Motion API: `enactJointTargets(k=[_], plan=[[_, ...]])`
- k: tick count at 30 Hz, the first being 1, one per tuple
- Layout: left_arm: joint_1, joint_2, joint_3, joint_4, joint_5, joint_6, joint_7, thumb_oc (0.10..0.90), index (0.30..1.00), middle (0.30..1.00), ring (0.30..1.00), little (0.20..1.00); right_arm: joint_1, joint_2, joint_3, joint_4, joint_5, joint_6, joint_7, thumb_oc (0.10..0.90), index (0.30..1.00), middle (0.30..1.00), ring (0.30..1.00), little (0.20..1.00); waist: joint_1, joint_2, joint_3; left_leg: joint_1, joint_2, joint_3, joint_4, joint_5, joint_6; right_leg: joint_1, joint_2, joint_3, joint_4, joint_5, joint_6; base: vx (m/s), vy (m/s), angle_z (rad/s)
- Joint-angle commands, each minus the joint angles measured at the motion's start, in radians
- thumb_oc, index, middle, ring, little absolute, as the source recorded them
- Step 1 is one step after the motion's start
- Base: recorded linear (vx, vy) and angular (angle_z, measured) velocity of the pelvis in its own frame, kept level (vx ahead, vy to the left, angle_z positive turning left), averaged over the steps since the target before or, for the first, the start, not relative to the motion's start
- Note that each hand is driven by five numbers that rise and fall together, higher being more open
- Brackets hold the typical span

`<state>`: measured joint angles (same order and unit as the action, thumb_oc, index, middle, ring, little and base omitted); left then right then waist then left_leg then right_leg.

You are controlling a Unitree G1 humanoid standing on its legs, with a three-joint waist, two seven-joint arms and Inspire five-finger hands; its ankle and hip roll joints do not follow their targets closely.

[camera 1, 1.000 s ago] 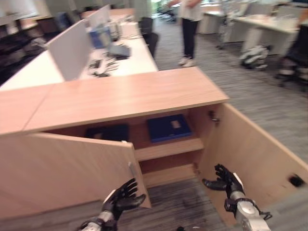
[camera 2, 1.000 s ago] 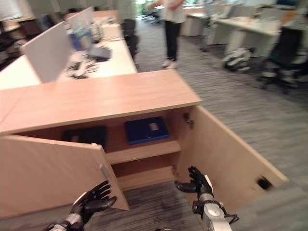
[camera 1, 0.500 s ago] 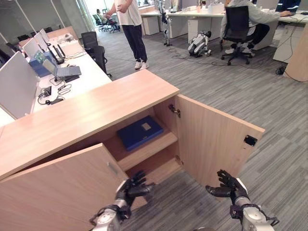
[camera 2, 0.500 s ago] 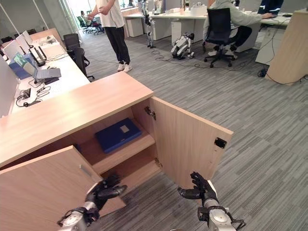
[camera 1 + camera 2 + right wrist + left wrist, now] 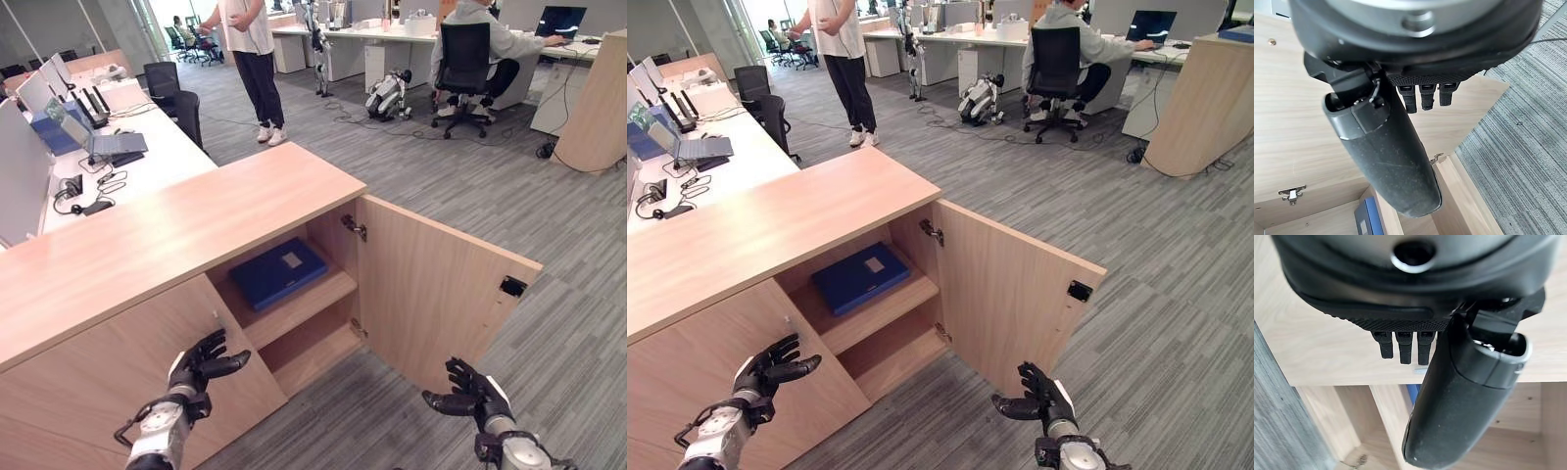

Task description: Put the empty folder in the office cabinet

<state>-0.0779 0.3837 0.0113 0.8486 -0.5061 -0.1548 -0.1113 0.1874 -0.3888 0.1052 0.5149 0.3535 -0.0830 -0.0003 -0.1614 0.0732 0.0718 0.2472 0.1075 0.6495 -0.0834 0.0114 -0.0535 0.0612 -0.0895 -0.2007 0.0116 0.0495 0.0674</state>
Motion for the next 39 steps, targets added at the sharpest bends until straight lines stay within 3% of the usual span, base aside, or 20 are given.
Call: enactJointTargets(k=[1,2,6,9,12,14,19,23,25,26,27,28,31,34,35,36,39], plan=[[-0.025,-0.026,-0.019,-0.100,-0.020,-0.096,-0.021,0.800,0.900,0.900,0.900,0.900,-0.099,0.037,-0.048,-0.058,-0.005,-0.090,-0.016,0.800,0.900,0.900,0.900,0.900,0.008,-0.028,-0.025,-0.009,-0.014,-0.008,0.005,-0.004,-0.005,0.017,-0.101,-0.066,0.100,-0.061,0.153,-0.04,0.059,0.05],[-0.023,-0.027,-0.019,-0.103,-0.019,-0.095,-0.021,0.800,0.900,0.900,0.900,0.900,-0.098,0.036,-0.049,-0.058,-0.005,-0.090,-0.016,0.800,0.900,0.900,0.900,0.900,0.009,-0.028,-0.026,-0.009,-0.014,-0.008,0.005,-0.004,-0.004,0.015,-0.102,-0.065,0.102,-0.062,0.153,-0.08,0.071,0.01],[0.036,-0.082,-0.095,-0.174,-0.006,-0.080,-0.043,0.800,0.900,0.900,0.900,0.900,-0.117,0.055,-0.052,-0.065,-0.003,-0.085,-0.019,0.800,0.900,0.900,0.900,0.900,0.019,-0.033,0.023,-0.005,-0.014,0.015,0.004,-0.017,0.024,-0.089,-0.147,-0.125,0.305,-0.027,0.192,-0.11,0.047,-0.06],[0.067,-0.093,-0.138,-0.201,0.006,-0.065,-0.056,0.800,0.900,0.900,0.900,0.900,-0.119,0.067,-0.049,-0.060,0.004,-0.084,-0.019,0.800,0.900,0.900,0.900,0.900,0.012,-0.029,0.041,-0.003,-0.001,0.032,0.003,-0.015,0.025,-0.160,-0.159,-0.147,0.418,0.002,0.194,-0.06,-0.077,-0.42],[0.086,-0.089,-0.184,-0.219,0.037,-0.058,-0.071,0.800,0.900,0.900,0.900,0.900,-0.132,0.073,-0.048,-0.043,0.017,-0.084,-0.036,0.800,0.900,0.900,0.900,0.900,0.029,-0.030,0.030,-0.009,0.006,0.056,0.005,-0.021,0.017,-0.118,-0.238,-0.215,0.282,-0.010,0.182,0.02,-0.180,-0.21],[0.091,-0.087,-0.209,-0.228,0.046,-0.054,-0.082,0.800,0.900,0.900,0.900,0.900,-0.137,0.067,-0.043,-0.035,0.024,-0.088,-0.041,0.800,0.900,0.900,0.900,0.900,0.039,-0.036,0.016,-0.029,0.017,0.057,0.008,-0.012,0.001,-0.088,-0.263,-0.230,0.136,0.036,0.177,-0.01,-0.289,-0.30],[0.117,-0.095,-0.247,-0.265,0.039,-0.059,-0.113,0.800,0.900,0.900,0.900,0.900,-0.113,0.049,-0.050,-0.048,0.037,-0.094,-0.034,0.800,0.900,0.900,0.900,0.900,0.034,-0.035,-0.011,-0.033,0.053,0.082,0.032,0.024,-0.041,-0.012,-0.219,-0.179,-0.021,0.047,0.175,0.08,-0.280,-0.21],[0.134,-0.105,-0.247,-0.282,0.019,-0.059,-0.123,0.800,0.900,0.900,0.900,0.900,-0.119,0.031,-0.042,-0.042,0.031,-0.101,-0.026,0.800,0.900,0.900,0.900,0.900,0.033,-0.027,-0.011,-0.029,0.091,0.096,0.085,0.023,-0.064,0.017,-0.180,-0.186,-0.034,0.014,0.152,0.07,-0.236,-0.34],[0.127,-0.109,-0.255,-0.272,0.012,-0.057,-0.125,0.800,0.900,0.900,0.900,0.900,-0.135,0.017,-0.032,-0.029,0.035,-0.105,-0.021,0.800,0.900,0.900,0.900,0.900,0.027,-0.026,0.007,-0.069,0.168,0.098,0.225,0.025,-0.099,0.049,-0.136,-0.187,-0.033,-0.050,0.110,0.09,-0.383,-0.40],[0.127,-0.109,-0.255,-0.272,0.012,-0.057,-0.125,0.800,0.900,0.900,0.900,0.900,-0.135,0.017,-0.032,-0.029,0.035,-0.105,-0.021,0.800,0.900,0.900,0.900,0.900,0.026,-0.025,0.007,-0.070,0.172,0.097,0.229,0.023,-0.100,0.050,-0.134,-0.188,-0.033,-0.051,0.109,0.13,-0.336,-0.24],[0.123,-0.108,-0.254,-0.273,0.000,-0.057,-0.121,0.800,0.900,0.900,0.900,0.900,-0.143,-0.002,-0.025,-0.037,0.034,-0.106,-0.021,0.800,0.900,0.900,0.900,0.900,0.032,-0.028,0.024,-0.112,0.226,0.060,0.362,0.073,-0.139,0.079,-0.097,-0.172,-0.040,-0.096,0.074,0.08,-0.475,-0.41],[0.108,-0.107,-0.251,-0.279,-0.014,-0.061,-0.107,0.800,0.900,0.900,0.900,0.900,-0.155,-0.023,-0.015,-0.032,0.026,-0.100,-0.021,0.800,0.900,0.900,0.900,0.900,0.052,-0.065,0.060,-0.203,0.245,-0.019,0.524,0.140,-0.152,0.102,-0.080,-0.168,-0.043,-0.108,0.036,0.08,-0.472,-0.56],[0.109,-0.113,-0.244,-0.281,-0.026,-0.057,-0.105,0.800,0.900,0.900,0.900,0.900,-0.149,-0.026,-0.011,-0.025,0.019,-0.092,-0.021,0.800,0.900,0.900,0.900,0.900,0.050,-0.074,0.060,-0.204,0.216,-0.033,0.460,0.103,-0.130,0.106,-0.069,-0.155,-0.055,-0.105,0.039,0.05,-0.124,-0.60],[0.116,-0.125,-0.233,-0.269,-0.017,-0.050,-0.094,0.800,0.900,0.900,0.900,0.900,-0.159,-0.034,-0.019,0.004,0.007,-0.088,-0.030,0.800,0.900,0.900,0.900,0.900,0.056,-0.069,0.046,-0.178,0.168,-0.058,0.298,0.054,-0.095,0.092,-0.060,-0.123,-0.079,-0.091,0.060,0.06,0.038,-0.40],[0.128,-0.125,-0.227,-0.273,-0.024,-0.057,-0.099,0.800,0.900,0.900,0.900,0.900,-0.163,-0.035,-0.023,0.008,0.015,-0.091,-0.033,0.800,0.900,0.900,0.900,0.900,0.062,-0.067,0.048,-0.191,0.168,-0.081,0.289,0.076,-0.102,0.098,-0.056,-0.117,-0.082,-0.092,0.062,0.08,0.038,-0.52],[0.133,-0.124,-0.221,-0.260,-0.025,-0.053,-0.108,0.800,0.900,0.900,0.900,0.900,-0.165,-0.026,-0.036,0.030,0.032,-0.094,-0.030,0.800,0.900,0.900,0.900,0.900,0.051,-0.062,0.040,-0.164,0.168,-0.044,0.224,0.070,-0.104,0.100,-0.052,-0.120,-0.082,-0.090,0.068,0.06,0.029,-0.39],[0.153,-0.119,-0.212,-0.253,-0.025,-0.052,-0.120,0.800,0.900,0.900,0.900,0.900,-0.166,-0.022,-0.051,0.037,0.038,-0.098,-0.035,0.800,0.900,0.900,0.900,0.900,0.055,-0.052,0.023,-0.104,0.141,-0.030,0.177,0.058,-0.116,0.125,-0.046,-0.117,-0.083,-0.105,0.077,0.18,0.055,-0.18]])
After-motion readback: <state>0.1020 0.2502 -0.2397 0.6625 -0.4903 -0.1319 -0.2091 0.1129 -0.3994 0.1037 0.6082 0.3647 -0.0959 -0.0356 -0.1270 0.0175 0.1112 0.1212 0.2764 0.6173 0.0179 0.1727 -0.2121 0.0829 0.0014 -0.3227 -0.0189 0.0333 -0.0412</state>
